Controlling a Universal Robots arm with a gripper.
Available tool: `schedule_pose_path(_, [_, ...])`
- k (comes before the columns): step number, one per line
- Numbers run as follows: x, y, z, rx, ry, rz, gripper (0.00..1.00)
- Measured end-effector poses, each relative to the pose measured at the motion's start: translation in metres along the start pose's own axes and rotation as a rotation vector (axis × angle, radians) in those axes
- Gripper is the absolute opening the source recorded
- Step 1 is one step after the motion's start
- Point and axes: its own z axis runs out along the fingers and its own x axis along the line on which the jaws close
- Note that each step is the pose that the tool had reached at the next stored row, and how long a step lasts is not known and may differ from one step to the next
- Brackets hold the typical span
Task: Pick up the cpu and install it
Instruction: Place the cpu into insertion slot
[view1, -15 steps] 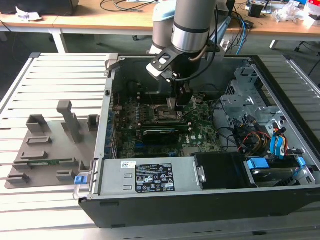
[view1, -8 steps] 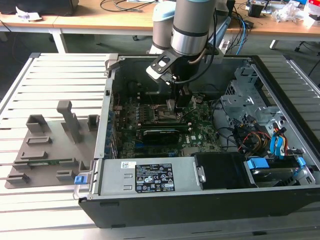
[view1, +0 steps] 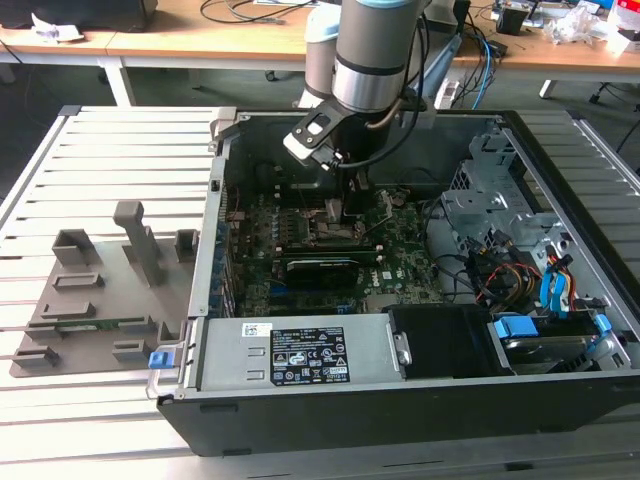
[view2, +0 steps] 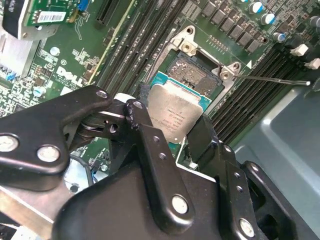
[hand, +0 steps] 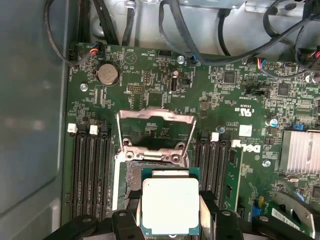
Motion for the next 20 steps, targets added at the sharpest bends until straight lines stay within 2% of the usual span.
schedule_pose_path(2, [0.0023,-0.0038,0.0009,0.0001,-0.0001,0.0,0.55])
schedule_pose_path(4, [0.004,-0.0046,0.0036,0.0,-0.0001,0.0,0.55])
schedule_pose_path(9, [0.0061,-0.0057,0.0089,0.0001,0.0,0.004,0.55])
schedule_pose_path(10, [0.0066,-0.0055,0.0133,0.0011,0.0014,0.036,0.55])
schedule_pose_path(20, [0.0071,-0.0051,0.0244,0.0011,0.0013,0.036,0.55])
